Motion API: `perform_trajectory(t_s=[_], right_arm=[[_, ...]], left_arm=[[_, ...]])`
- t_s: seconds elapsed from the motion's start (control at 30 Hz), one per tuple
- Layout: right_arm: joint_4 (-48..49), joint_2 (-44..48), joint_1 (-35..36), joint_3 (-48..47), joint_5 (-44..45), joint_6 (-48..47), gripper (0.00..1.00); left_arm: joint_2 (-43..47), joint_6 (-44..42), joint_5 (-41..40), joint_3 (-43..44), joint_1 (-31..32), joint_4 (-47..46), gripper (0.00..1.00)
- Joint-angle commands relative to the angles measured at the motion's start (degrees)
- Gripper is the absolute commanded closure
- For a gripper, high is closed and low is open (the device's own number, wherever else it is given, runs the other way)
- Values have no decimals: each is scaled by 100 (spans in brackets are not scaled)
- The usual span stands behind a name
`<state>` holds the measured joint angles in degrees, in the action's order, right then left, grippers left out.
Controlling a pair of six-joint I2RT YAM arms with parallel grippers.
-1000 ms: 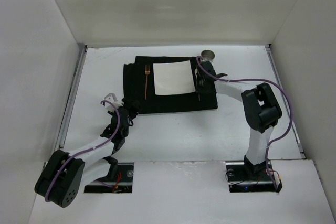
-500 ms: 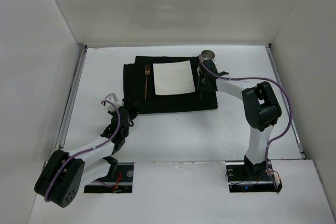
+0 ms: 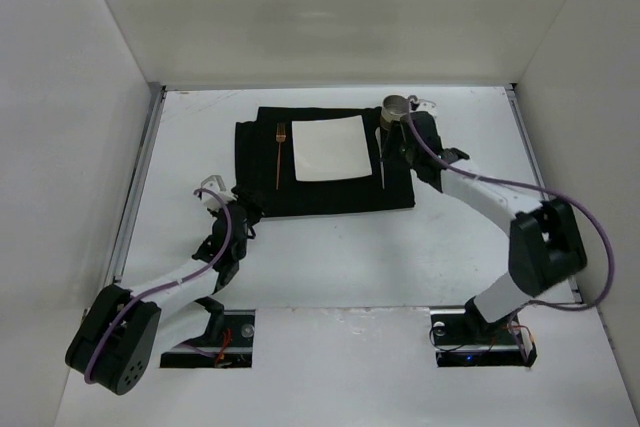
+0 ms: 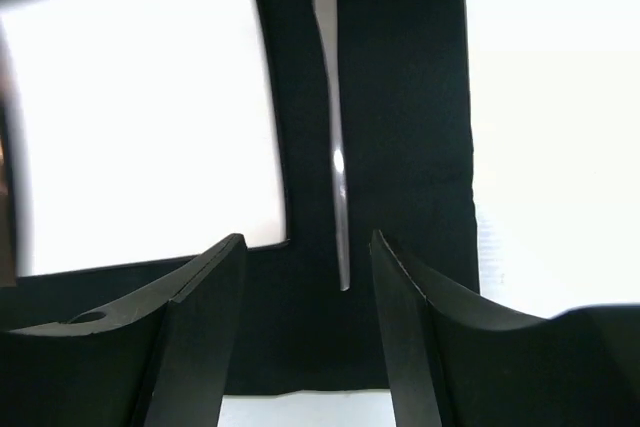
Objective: Set the dinner table for one person
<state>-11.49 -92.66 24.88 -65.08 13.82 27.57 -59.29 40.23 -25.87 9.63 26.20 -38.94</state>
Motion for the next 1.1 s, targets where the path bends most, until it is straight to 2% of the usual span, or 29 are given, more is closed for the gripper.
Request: perform_trajectory(t_s=[0.0,0.07,0.2,0.27,0.4,0.53,0.7,0.83,1.07], right_arm=[[1224,1028,65,949,383,458,42],[1989,1643,47,1810,515,739,43],[2931,2401,-303,3086,604,1355,49],[3169,2577,-532,3553,648,1601,50],[3599,2736,-858,4274,665,2278,47],[3943,2604,-1104,4486,569,2437,43],[4040,2420,-1201,4478,113,2657,41],[4216,2191,-1175,4469,-169,2806,41],[4374,1989,-1201,4443,-477,2859,40]], left_arm=[[66,-331,-366,250,30,-89,57],[119,-384,-637,294,39,78,62],[137,-200,-1183,426,13,561,63],[180,19,-1271,505,-49,904,57],[505,459,-1210,689,-295,1808,47],[664,495,-1140,856,-488,2521,44],[261,609,-675,1216,-1058,3374,39],[76,785,-341,1357,-1411,3463,39],[-381,768,-340,1665,-1254,3411,40]])
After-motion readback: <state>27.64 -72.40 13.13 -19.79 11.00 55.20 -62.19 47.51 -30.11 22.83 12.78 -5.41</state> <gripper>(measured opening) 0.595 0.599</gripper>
